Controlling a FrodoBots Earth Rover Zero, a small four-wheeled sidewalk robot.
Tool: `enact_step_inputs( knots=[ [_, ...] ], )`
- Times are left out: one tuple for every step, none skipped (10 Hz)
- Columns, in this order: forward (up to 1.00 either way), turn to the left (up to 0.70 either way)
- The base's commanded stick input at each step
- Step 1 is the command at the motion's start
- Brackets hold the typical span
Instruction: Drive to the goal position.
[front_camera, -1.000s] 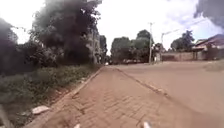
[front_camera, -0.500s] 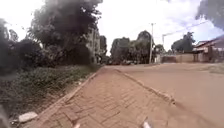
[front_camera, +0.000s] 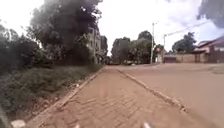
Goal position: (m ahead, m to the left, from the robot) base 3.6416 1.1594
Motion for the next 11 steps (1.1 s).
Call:
enact_step_inputs(
  knots=[
    [0.5,0.0],
    [0.5,0.0],
    [0.5,0.0],
    [0.5,0.0],
    [0.5,0.0],
    [0.5,0.0],
    [0.5,0.0],
    [0.5,0.0],
    [0.5,0.0],
    [0.5,0.0],
    [0.5,0.0]
  ],
)
